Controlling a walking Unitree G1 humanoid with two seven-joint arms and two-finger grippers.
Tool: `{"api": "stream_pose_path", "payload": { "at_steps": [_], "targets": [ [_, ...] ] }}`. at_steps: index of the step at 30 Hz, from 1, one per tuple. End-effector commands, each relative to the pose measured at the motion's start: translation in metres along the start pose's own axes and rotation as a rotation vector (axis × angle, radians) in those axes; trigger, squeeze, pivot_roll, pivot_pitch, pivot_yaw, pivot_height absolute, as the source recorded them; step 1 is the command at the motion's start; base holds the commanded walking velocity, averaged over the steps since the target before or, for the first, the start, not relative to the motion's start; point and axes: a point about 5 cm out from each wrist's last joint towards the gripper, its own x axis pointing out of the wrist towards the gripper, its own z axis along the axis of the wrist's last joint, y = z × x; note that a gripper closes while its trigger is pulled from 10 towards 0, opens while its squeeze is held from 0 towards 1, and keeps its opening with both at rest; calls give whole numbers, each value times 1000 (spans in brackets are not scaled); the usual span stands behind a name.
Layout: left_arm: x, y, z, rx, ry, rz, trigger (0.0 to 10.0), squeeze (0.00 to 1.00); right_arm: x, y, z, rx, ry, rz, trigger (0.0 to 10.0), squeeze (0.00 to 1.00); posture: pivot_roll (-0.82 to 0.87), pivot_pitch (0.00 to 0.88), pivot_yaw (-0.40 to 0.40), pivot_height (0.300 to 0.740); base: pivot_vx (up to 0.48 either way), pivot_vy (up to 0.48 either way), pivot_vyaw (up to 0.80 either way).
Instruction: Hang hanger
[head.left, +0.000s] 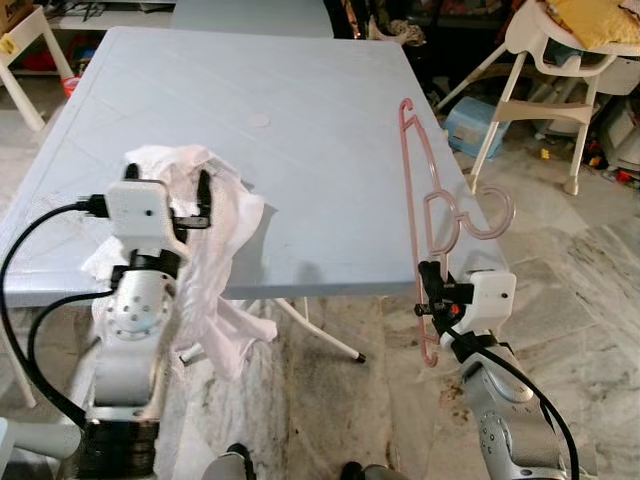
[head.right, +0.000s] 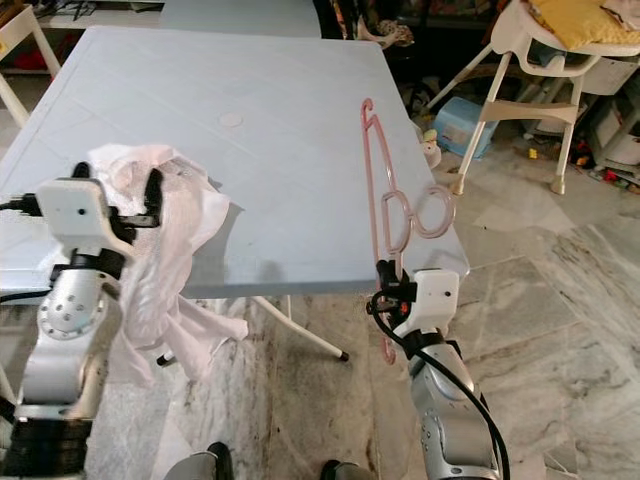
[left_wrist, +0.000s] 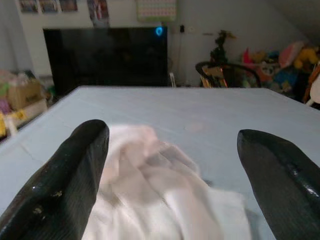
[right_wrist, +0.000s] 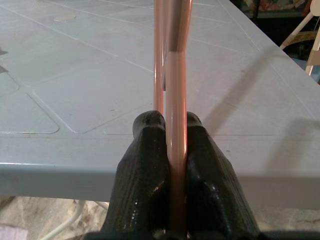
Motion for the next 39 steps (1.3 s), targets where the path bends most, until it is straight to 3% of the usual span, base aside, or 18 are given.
{"api": "stream_pose_path", "payload": {
  "at_steps": [1, 4, 9, 15, 19, 20, 21, 25, 26, 27, 28, 39],
  "targets": [
    [-6, 3, -1, -17, 35, 25, 10000, 1000, -5, 0, -18, 5, 92, 1, 10000, 0, 37, 152, -58, 740, 0, 0, 0],
    [-20, 7, -14, -47, 142, 58, 10000, 1000, -4, 1, -19, 6, 98, 6, 10000, 0, 49, 156, -63, 740, 0, 0, 0],
    [-35, 9, -17, -43, 204, 63, 10000, 1000, -2, 2, -20, 4, 106, 17, 10000, 0, 59, 161, -68, 740, 0, 0, 0],
    [-68, 11, -22, -35, 345, 65, 10000, 1000, -1, 2, -24, 0, 125, 24, 10000, 0, 77, 168, -68, 740, 0, 0, 0],
    [-75, 19, -27, 4, 396, 86, 10000, 1000, -1, 2, -26, 0, 133, 26, 10000, 0, 79, 168, -66, 740, 0, 0, 0],
    [-76, 21, -29, 7, 414, 98, 10000, 620, -2, 2, -27, 0, 134, 26, 10000, 0, 79, 168, -66, 740, 0, 0, 0],
    [-78, 23, -32, 4, 437, 108, 10000, 0, -2, 1, -27, -1, 135, 25, 10000, 0, 79, 168, -66, 740, 0, 0, 0],
    [-76, 30, -42, 11, 493, 133, 10000, 0, -3, 0, -28, -1, 139, 18, 10000, 0, 68, 162, -58, 740, 0, 0, 0],
    [-75, 31, -44, 8, 497, 136, 7922, 0, -3, -1, -28, -1, 139, 16, 10000, 0, 68, 162, -58, 740, 0, 0, 0],
    [-74, 32, -45, 6, 501, 138, 2275, 0, -3, -1, -29, -1, 139, 15, 10000, 0, 64, 159, -57, 740, 0, 0, 0],
    [-73, 32, -48, 9, 515, 132, 0, 0, -3, -1, -29, -1, 139, 11, 10000, 0, 62, 158, -55, 740, 0, 0, 0],
    [-50, 40, -58, -7, 514, 144, 0, 0, -2, -4, -28, -8, 135, -3, 10000, 0, 47, 141, -53, 740, 0, 0, 0]
  ]
}}
